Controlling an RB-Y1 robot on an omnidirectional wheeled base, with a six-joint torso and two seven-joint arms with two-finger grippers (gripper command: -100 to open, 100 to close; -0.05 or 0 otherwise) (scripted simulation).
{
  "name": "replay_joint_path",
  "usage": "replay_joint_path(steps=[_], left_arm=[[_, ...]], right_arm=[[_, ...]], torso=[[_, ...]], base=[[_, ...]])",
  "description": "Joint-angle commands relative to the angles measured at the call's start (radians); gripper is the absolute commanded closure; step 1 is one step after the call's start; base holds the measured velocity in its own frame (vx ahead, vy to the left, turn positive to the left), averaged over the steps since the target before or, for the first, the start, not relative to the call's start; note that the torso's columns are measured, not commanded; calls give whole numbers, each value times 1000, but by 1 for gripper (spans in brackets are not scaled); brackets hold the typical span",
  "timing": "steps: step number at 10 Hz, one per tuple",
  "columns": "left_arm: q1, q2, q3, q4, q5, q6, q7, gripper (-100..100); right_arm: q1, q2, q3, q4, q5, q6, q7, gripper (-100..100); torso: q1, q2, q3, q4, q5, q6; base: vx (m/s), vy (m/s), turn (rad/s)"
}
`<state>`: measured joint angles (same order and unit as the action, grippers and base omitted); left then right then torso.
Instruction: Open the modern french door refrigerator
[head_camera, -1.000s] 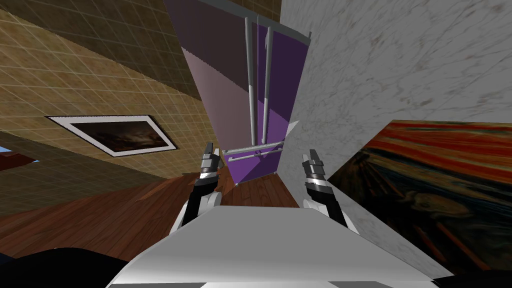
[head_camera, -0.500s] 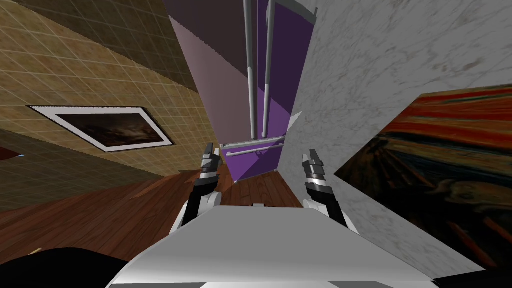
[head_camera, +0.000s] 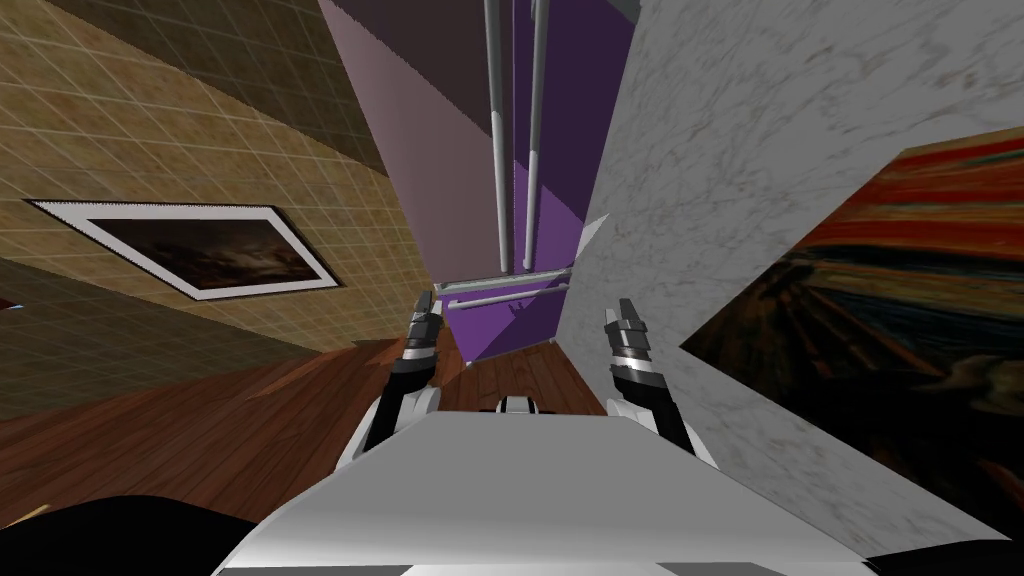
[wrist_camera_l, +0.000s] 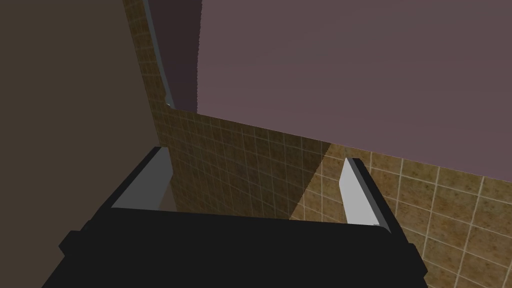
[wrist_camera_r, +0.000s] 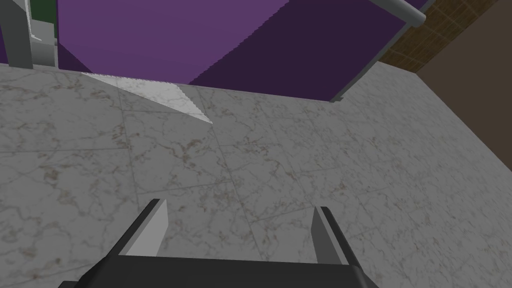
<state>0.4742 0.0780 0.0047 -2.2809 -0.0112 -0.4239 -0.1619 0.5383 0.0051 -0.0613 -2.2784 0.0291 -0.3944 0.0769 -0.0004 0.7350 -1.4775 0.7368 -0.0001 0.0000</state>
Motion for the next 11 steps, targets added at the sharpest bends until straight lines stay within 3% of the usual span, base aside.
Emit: replay_joint_path(steps=[1,11], left_arm=[[-10,32,7,63,7,-47,9,-100],[-34,73,33,360,42,-290,52,-100]], right_arm=[[0,0,0,0,0,0,0,0],[0,0,0,0,0,0,0,0]], torso=[[0,2,1,1,0,0],[1,5,3,2,0,0]], base=[[90,-42,6],[114,-53,9]])
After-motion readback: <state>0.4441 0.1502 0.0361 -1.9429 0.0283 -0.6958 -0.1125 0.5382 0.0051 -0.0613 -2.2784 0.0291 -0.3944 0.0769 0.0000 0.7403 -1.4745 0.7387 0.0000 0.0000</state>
